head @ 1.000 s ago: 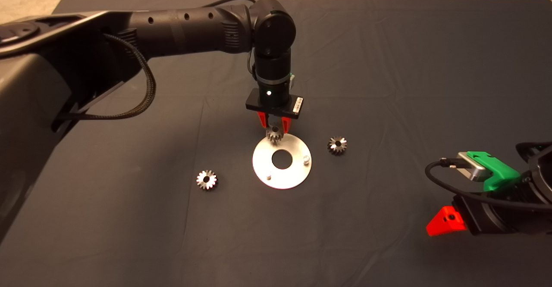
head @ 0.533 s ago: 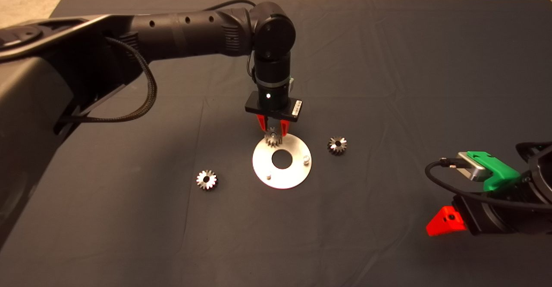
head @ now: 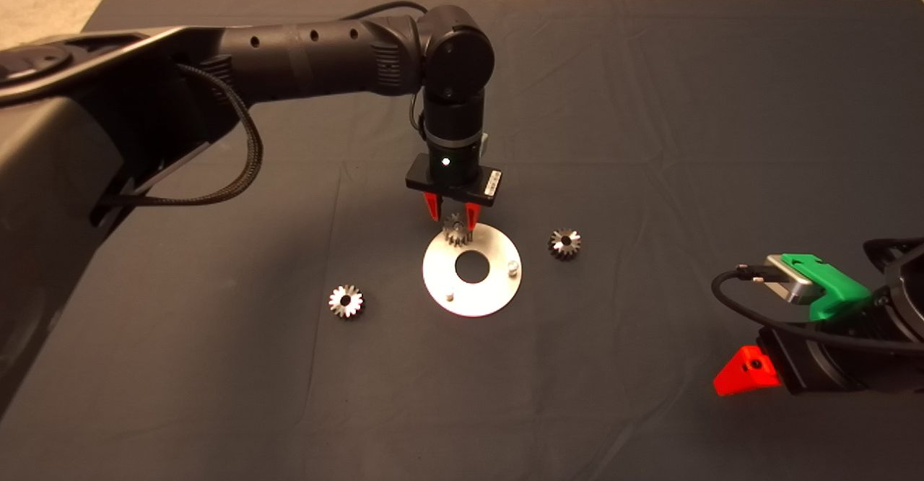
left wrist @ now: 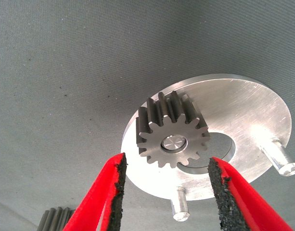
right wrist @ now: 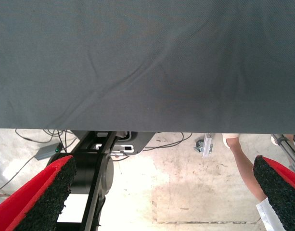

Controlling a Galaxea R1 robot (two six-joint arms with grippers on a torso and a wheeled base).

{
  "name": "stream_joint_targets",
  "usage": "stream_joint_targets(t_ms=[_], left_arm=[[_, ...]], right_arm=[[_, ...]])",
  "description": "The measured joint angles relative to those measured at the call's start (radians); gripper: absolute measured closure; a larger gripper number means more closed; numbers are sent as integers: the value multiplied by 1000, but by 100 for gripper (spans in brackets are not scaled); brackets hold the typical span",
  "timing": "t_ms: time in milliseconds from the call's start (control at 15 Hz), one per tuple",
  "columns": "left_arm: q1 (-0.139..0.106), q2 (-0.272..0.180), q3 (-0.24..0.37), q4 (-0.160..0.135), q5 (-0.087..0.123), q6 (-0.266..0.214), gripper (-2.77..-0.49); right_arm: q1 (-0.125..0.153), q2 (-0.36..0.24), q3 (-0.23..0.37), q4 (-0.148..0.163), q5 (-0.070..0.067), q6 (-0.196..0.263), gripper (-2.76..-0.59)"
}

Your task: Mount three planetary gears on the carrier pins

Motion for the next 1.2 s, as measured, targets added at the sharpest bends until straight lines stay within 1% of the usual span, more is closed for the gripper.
stream_joint_targets(t_ms=[67,200,333,400,467,600,667,733,800,867,933,1000,1067,1133,1200], left_arm=[[0,0,0,0,0,0,-116],[0,-5,3,0,0,0,-129],[-1,-21,20,1,0,-1,-131],[-3,-37,37,0,0,-1,-134],[-3,-61,57,0,-1,-2,-146],[-3,-132,105,0,0,-6,-147],[-3,-171,130,1,0,-18,-154],[-3,-211,159,2,1,-41,-161],[-3,-244,193,2,6,-61,-161],[-3,-268,227,2,8,-81,-166],[-3,-281,258,2,7,-99,-174],[-3,-291,285,1,7,-109,-175],[-3,-300,307,1,1,-125,-175],[-3,-319,326,1,-3,-146,-184],[-3,-343,341,1,-1,-164,-189]], right_arm=[[0,0,0,0,0,0,-275],[0,0,0,0,0,0,-275],[0,0,0,0,0,0,-275],[0,0,0,0,0,0,-275],[0,0,0,0,0,0,-275],[0,0,0,0,0,0,-275],[0,0,0,0,0,0,-275],[0,0,0,0,0,0,-275],[0,0,0,0,0,0,-275],[0,0,0,0,0,0,-275],[0,0,0,0,0,0,-275],[0,0,0,0,0,0,-275],[0,0,0,0,1,0,-275],[0,0,0,0,0,0,-275],[0,0,0,0,0,0,-275]])
